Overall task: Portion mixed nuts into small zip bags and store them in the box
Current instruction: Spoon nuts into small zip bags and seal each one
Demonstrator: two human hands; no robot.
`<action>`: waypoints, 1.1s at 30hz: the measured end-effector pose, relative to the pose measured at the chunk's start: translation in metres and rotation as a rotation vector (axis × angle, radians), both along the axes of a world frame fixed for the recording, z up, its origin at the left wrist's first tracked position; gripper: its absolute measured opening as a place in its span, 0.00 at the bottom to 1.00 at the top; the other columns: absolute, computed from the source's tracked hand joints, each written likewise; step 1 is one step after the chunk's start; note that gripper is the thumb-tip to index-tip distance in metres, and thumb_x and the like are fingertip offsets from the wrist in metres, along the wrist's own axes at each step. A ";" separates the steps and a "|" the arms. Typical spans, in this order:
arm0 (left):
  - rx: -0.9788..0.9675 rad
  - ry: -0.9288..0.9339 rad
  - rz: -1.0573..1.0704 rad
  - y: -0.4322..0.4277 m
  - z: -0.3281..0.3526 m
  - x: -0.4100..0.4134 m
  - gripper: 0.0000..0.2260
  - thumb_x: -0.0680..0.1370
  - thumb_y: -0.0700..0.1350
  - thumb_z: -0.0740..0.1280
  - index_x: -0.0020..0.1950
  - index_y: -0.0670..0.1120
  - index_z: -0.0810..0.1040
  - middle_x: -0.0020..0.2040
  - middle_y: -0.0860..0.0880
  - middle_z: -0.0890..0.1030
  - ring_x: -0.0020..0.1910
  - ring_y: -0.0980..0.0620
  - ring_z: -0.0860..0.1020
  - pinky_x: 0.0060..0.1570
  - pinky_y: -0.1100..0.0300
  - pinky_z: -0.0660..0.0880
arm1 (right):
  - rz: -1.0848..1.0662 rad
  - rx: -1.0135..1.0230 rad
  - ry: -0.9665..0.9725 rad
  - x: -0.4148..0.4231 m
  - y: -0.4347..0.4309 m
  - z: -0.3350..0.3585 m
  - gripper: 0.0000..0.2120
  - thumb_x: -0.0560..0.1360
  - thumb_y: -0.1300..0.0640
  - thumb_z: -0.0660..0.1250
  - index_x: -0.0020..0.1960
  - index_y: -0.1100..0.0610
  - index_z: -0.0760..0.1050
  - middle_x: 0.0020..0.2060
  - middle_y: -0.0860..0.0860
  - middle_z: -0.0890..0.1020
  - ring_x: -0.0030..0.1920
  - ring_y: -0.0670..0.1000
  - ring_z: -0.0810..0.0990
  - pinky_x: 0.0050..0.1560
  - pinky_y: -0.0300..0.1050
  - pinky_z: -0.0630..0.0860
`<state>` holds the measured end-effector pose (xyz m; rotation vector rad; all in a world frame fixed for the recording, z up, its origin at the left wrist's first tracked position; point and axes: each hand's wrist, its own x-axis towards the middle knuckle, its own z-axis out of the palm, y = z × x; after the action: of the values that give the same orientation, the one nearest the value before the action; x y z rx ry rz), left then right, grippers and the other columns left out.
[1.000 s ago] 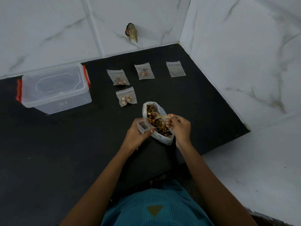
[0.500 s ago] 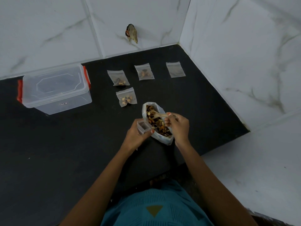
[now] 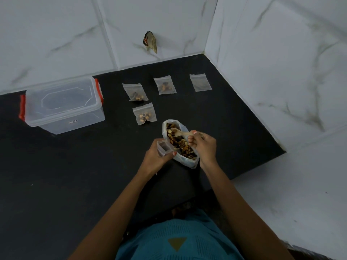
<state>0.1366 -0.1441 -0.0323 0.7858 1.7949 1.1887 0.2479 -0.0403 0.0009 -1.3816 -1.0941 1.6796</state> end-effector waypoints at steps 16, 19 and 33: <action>0.131 0.076 0.115 -0.003 0.006 -0.003 0.24 0.70 0.42 0.74 0.61 0.53 0.67 0.60 0.50 0.73 0.59 0.55 0.73 0.60 0.54 0.73 | -0.048 -0.145 0.108 0.024 0.004 0.019 0.08 0.77 0.63 0.62 0.41 0.60 0.77 0.33 0.53 0.77 0.35 0.46 0.76 0.39 0.37 0.75; 0.171 0.073 0.128 -0.001 0.009 -0.004 0.24 0.70 0.40 0.73 0.60 0.53 0.66 0.57 0.54 0.73 0.58 0.58 0.73 0.57 0.59 0.73 | -0.008 -0.115 0.107 0.029 0.001 0.034 0.08 0.77 0.61 0.62 0.42 0.59 0.78 0.34 0.52 0.78 0.35 0.45 0.77 0.39 0.36 0.76; 0.353 0.136 0.170 0.013 0.025 0.004 0.23 0.68 0.42 0.73 0.59 0.48 0.68 0.54 0.57 0.75 0.54 0.60 0.75 0.52 0.67 0.73 | 0.298 0.400 -0.136 0.017 -0.033 0.074 0.07 0.76 0.64 0.63 0.42 0.59 0.78 0.29 0.50 0.79 0.29 0.41 0.76 0.35 0.33 0.75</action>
<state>0.1410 -0.1309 -0.0073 0.9465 1.8135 1.6282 0.2651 -0.0738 0.0747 -1.1255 -1.6785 1.4682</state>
